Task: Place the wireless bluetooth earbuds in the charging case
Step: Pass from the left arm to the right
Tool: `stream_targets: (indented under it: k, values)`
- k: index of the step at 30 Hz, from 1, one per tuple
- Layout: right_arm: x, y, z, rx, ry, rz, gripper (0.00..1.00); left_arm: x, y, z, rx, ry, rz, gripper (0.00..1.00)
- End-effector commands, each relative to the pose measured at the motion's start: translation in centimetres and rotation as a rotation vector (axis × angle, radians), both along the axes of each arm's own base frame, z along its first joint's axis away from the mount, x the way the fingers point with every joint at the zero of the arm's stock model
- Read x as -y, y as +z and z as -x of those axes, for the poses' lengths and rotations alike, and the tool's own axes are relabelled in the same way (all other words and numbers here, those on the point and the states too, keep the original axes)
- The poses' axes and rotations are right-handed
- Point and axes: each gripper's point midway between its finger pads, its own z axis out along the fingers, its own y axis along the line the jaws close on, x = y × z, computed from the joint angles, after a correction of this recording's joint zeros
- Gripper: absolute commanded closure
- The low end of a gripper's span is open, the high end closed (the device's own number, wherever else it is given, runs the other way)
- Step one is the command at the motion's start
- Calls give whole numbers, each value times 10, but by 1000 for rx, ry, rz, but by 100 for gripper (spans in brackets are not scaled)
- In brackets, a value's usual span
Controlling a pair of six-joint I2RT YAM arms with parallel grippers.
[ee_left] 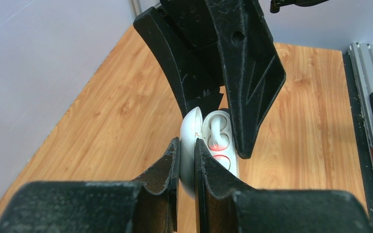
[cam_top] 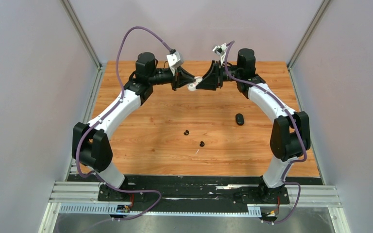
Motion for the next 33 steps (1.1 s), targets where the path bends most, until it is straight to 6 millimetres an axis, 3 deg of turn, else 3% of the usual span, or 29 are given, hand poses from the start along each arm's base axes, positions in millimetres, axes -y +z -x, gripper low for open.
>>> stream_targets:
  k: [1,5,8,12,14,18,23,26,28,29,30,33]
  values:
    - [1,4,1,42,19,-16,61,4,22,0,27,-5,30,100]
    - [2,4,1,43,15,-15,59,3,21,-1,23,-2,28,100]
    - [2,3,1,41,16,-15,65,3,21,-1,19,1,28,100]
    - [1,8,9,58,56,-23,51,3,18,-2,11,13,25,100]
    - [2,7,10,60,58,-22,50,3,18,-2,8,11,25,100]
    - [2,8,12,74,68,-25,57,4,16,-5,-7,14,26,100]
    - [1,8,9,78,54,-21,76,5,14,-7,-23,15,26,100]
    - [1,6,9,72,52,-19,79,5,13,-8,-28,19,26,100]
    - [2,5,9,70,53,-17,89,5,13,-9,-27,23,25,100]
    - [2,5,9,70,52,-15,96,5,13,-9,-29,24,24,99]
    - [2,4,8,69,47,-13,100,4,15,-10,-27,31,25,90]
    - [2,1,5,64,32,-8,100,3,25,-12,-38,45,32,66]
